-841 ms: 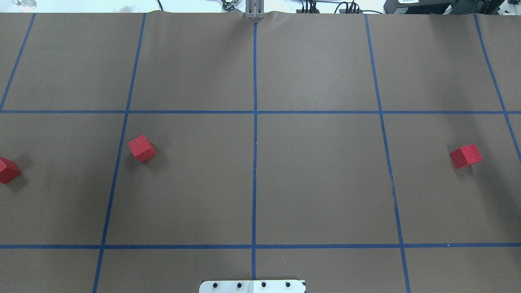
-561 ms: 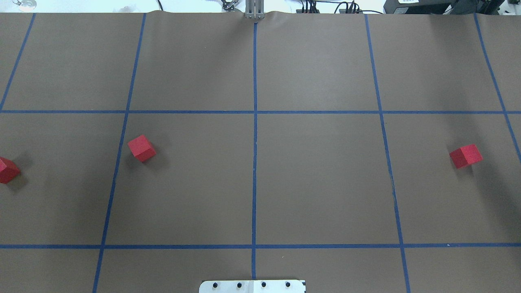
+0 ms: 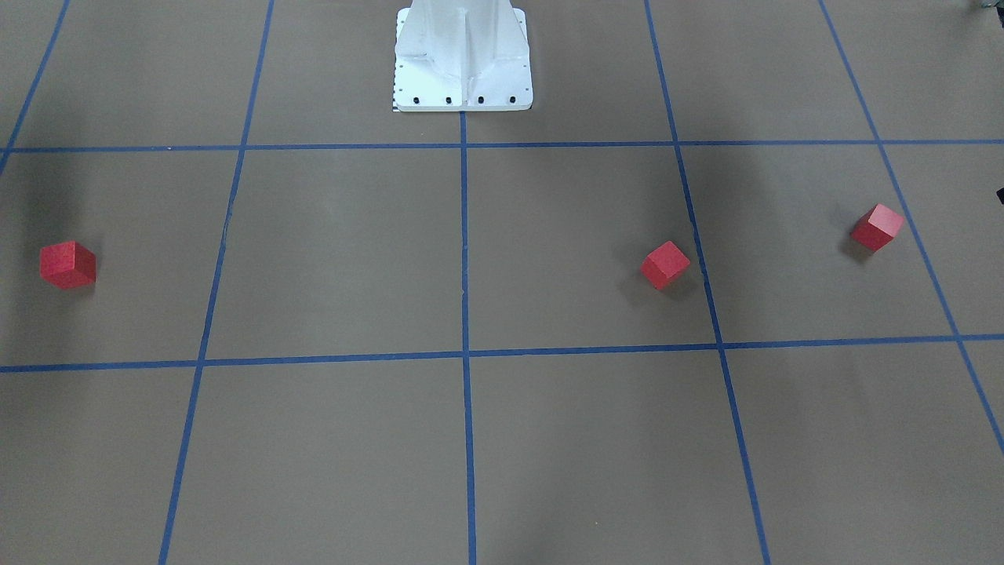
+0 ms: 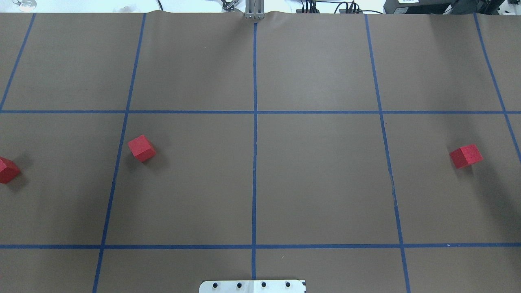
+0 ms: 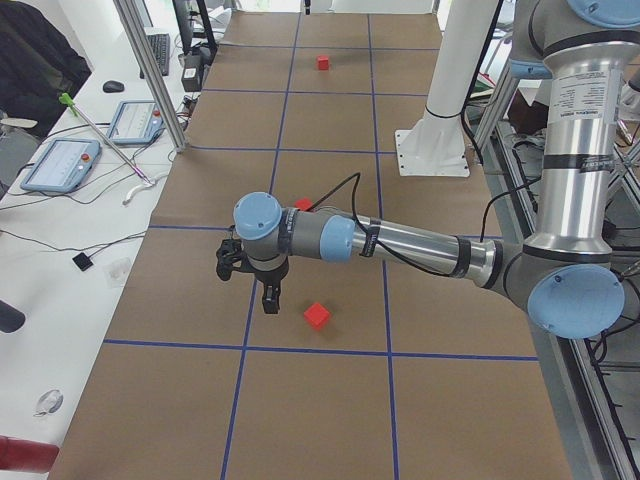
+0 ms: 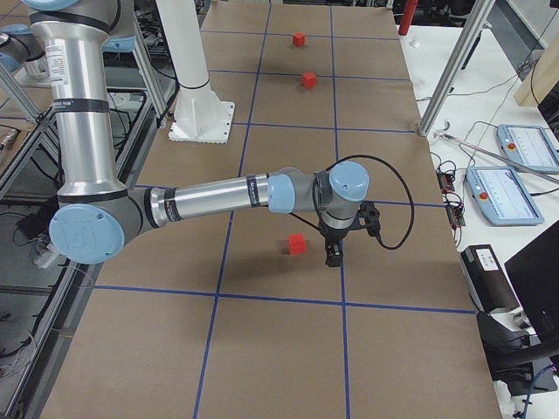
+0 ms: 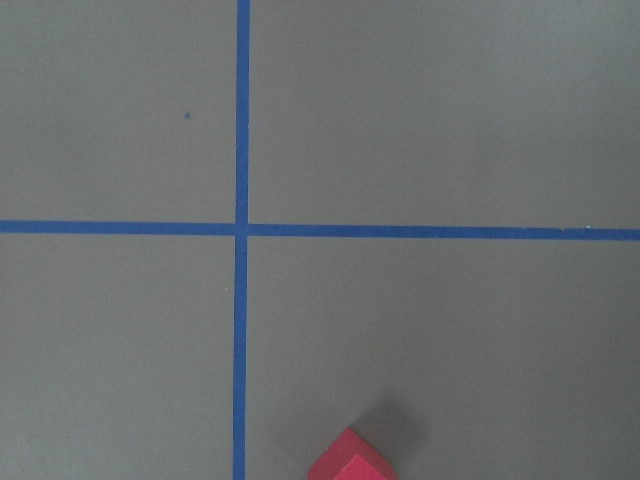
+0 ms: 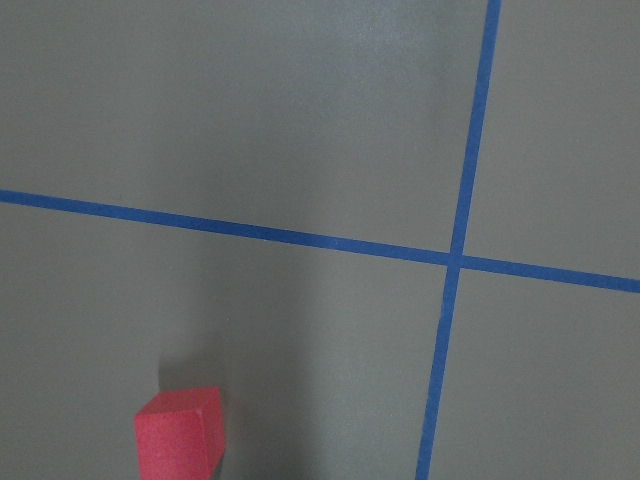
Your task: Form red blocks into L shape at center
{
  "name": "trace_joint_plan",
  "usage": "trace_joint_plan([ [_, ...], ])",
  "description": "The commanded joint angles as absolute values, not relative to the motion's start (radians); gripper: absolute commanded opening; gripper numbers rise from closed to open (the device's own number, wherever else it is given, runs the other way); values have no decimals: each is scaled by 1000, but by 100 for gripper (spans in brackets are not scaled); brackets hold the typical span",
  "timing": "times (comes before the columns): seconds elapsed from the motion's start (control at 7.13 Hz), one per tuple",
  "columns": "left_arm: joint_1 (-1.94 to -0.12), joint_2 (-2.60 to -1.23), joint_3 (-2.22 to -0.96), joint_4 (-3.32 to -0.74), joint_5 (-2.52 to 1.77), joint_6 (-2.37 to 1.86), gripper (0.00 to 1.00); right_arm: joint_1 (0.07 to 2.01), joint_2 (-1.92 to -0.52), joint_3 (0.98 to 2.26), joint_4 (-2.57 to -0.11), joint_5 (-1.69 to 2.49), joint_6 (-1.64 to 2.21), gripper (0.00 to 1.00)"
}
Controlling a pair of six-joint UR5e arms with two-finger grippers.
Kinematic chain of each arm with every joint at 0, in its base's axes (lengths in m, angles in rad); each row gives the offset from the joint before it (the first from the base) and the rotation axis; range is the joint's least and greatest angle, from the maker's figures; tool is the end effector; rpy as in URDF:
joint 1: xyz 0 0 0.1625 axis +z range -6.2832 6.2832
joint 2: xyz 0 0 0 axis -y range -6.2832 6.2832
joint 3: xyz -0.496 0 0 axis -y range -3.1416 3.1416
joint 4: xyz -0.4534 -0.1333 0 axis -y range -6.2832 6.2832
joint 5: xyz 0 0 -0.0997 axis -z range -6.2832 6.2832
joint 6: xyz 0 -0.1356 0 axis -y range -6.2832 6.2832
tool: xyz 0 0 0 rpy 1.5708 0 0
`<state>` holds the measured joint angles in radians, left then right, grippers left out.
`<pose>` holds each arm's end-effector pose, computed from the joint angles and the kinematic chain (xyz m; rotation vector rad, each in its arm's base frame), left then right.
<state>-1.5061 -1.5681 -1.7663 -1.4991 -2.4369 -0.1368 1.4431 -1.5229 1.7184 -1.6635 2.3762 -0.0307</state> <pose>0.0058 -0.5540 0.6468 0.0259 0.8719 -0.0150 -0.0383 -0.5771 0.6531 0.0581 -0.8097 -0.1910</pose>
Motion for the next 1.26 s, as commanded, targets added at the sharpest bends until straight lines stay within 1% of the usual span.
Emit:
trace_joint_plan([
  [0.0, -1506, -1559, -1787, -1500, -2442, -138, 100, 1250, -1586, 1747, -1483, 2356, -6, 100],
  [0.28, -1505, -1551, -1805, -1500, -2444, -138, 100, 1198, -1663, 1741, -1332, 2333, 21, 99],
  [0.56, -1505, -1551, -1806, -1500, -2444, -137, 100, 1105, -1660, 1735, -1325, 2272, 153, 99],
  [0.84, -1503, -1551, -1805, -1500, -2444, -137, 100, 1077, -1646, 1715, -1310, 2269, 312, 99],
  [0.98, -1503, -1551, -1807, -1500, -2444, -137, 100, 1071, -1643, 1677, -1245, 2269, 345, 99],
  [1.12, -1503, -1551, -1809, -1500, -2444, -137, 100, 1056, -1628, 1607, -1153, 2269, 413, 99],
])
